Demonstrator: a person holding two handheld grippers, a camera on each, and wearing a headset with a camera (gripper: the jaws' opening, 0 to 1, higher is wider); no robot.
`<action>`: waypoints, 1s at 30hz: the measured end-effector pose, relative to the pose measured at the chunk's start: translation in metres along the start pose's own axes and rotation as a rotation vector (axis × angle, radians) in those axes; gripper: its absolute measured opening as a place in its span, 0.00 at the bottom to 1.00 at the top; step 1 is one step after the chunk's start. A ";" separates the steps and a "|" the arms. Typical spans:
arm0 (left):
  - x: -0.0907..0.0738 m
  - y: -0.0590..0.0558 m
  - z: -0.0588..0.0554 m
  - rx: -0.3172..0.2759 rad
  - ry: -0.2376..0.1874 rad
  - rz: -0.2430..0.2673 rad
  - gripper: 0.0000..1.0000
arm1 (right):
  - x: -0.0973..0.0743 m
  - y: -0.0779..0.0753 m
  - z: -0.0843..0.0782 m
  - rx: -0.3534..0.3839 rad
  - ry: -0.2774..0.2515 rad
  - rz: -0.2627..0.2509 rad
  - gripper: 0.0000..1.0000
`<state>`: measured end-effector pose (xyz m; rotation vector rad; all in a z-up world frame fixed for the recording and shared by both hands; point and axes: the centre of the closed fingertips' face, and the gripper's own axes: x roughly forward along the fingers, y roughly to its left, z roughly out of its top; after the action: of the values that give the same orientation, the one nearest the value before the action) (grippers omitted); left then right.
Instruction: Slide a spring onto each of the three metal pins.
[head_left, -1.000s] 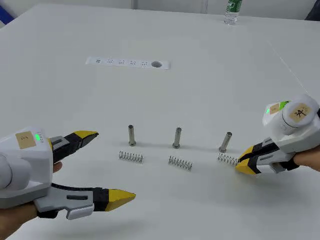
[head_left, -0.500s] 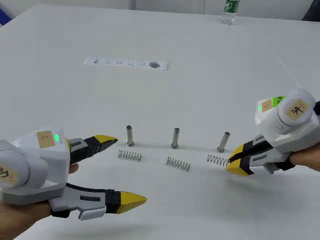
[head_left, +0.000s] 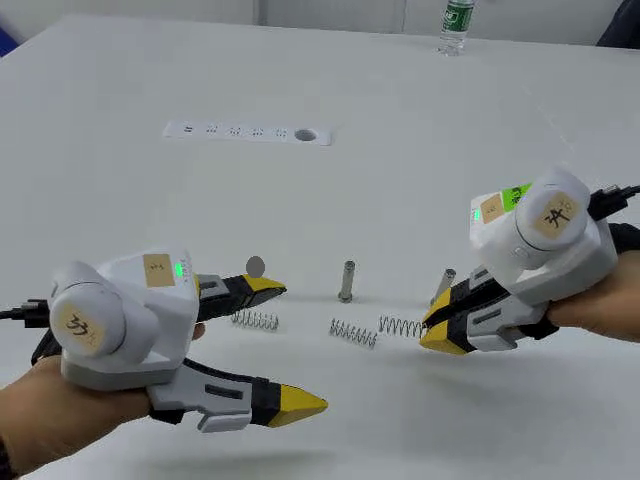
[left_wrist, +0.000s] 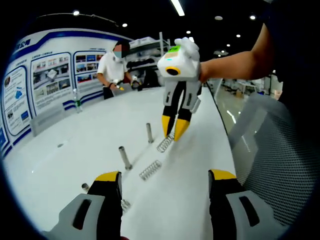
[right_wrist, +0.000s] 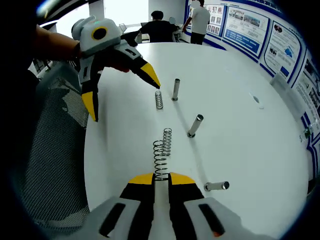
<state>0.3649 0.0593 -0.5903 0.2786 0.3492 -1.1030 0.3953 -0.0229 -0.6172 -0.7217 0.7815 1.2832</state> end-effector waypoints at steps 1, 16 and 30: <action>0.002 0.000 0.000 0.004 0.001 -0.003 0.71 | 0.000 0.002 0.002 -0.008 0.000 0.004 0.11; 0.019 -0.004 0.010 0.052 -0.011 -0.053 0.49 | 0.003 0.020 0.027 -0.091 -0.004 0.044 0.11; 0.025 -0.012 0.014 0.105 -0.008 -0.088 0.25 | 0.005 0.035 0.040 -0.153 -0.006 0.082 0.11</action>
<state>0.3660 0.0281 -0.5887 0.3542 0.2992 -1.2105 0.3657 0.0172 -0.6003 -0.8154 0.7196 1.4298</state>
